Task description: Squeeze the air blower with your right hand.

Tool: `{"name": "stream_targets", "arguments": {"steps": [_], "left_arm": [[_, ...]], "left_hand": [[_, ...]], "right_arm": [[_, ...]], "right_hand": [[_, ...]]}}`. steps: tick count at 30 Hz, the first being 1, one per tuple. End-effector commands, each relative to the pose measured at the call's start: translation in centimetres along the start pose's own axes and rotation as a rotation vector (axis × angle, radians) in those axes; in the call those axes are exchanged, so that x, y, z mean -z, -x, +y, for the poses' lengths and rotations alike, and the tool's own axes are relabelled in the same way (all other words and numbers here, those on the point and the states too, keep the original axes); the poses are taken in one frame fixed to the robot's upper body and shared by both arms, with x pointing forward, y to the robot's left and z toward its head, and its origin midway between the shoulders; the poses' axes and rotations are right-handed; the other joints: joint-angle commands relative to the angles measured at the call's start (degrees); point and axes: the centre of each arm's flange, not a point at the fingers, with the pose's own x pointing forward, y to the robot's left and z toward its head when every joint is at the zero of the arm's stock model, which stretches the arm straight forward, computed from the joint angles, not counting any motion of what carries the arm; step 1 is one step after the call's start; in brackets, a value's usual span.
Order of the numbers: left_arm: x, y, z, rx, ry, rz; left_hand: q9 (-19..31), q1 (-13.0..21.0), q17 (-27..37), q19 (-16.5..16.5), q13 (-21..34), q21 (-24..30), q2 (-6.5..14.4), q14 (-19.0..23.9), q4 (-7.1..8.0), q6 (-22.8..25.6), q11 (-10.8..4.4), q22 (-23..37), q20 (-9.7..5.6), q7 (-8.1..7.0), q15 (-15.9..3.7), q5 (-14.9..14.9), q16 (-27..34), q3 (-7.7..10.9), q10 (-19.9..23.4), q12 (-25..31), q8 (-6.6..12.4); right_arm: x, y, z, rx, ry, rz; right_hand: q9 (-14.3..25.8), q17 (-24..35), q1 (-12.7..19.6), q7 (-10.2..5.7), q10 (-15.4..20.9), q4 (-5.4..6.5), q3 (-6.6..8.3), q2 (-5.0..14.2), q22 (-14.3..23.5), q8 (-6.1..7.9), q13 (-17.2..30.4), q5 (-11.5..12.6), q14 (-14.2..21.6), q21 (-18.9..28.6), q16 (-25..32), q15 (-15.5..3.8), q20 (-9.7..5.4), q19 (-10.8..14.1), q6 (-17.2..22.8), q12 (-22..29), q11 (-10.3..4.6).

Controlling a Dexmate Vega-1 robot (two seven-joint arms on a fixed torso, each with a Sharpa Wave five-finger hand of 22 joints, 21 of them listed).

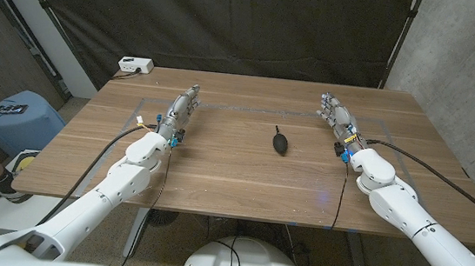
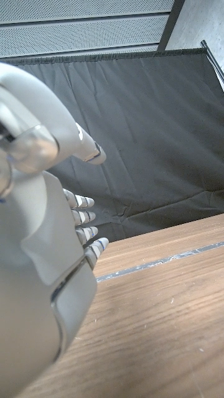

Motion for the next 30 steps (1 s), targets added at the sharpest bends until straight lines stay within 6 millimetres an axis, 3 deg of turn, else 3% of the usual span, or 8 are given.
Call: {"name": "stream_targets", "arguments": {"steps": [1, 30], "left_arm": [[0.0, 0.1, 0.3, 0.003, 0.001, -0.005], [0.1, 0.2, 0.3, 0.001, 0.009, -0.016]], "left_hand": [[0.18, 0.8, 0.32, 0.08, 0.2, -0.2, -0.21, -0.36, -0.24, 0.32, -0.23, 0.19, 0.58, 0.01, 0.05, 0.32, 0.23, 0.12, -0.18, 0.15, 0.23], [0.18, 1.0, 0.31, 0.16, 0.18, -0.59, -0.27, -0.33, -0.67, 0.51, -0.29, 0.19, 0.6, -0.14, 0.05, 0.38, 0.19, 0.15, -0.11, 0.13, 0.21]], "right_arm": [[-1.2, 0.3, 0.8, -0.001, 0.089, 0.005], [-4.5, 1.7, 2.3, 0.032, 0.328, 0.017]], "right_hand": [[0.17, -0.09, 0.92, -0.04, 0.27, -0.67, 0.12, -0.21, 0.19, 0.05, 0.06, 0.28, 0.51, 0.31, 0.16, 0.26, 0.15, -0.03, 0.02, 0.31, 0.08], [0.12, -0.49, 3.26, 0.69, 0.46, -3.19, 0.69, -0.93, 0.18, 0.22, -0.01, 0.08, 0.79, 0.35, 0.22, 0.75, 0.51, 0.03, 0.38, 0.36, 0.6]]}}
